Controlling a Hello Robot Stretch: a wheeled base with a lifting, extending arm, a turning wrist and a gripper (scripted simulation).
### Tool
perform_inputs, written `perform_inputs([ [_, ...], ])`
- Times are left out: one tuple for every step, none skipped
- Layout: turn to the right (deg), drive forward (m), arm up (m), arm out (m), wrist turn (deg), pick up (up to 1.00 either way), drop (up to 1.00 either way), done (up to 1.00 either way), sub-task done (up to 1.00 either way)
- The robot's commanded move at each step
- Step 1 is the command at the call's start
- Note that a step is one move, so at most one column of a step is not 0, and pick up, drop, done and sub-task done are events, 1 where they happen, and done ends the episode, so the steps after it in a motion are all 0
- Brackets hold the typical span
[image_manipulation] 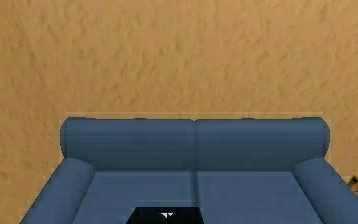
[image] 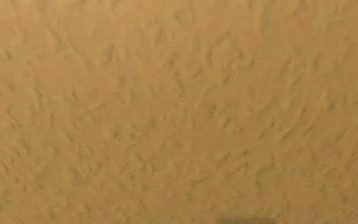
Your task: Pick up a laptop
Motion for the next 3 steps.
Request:
perform_inputs([
  [0.0,0.0,0.0,0.12,0.0,0.0,0.0,0.0,0.0],
  [0.0,0.0,0.0,0.0,45.0,0.0,0.0,0.0,0.0],
  [0.0,0.0,0.0,0.0,45.0,0.0,0.0,0.0,0.0],
])
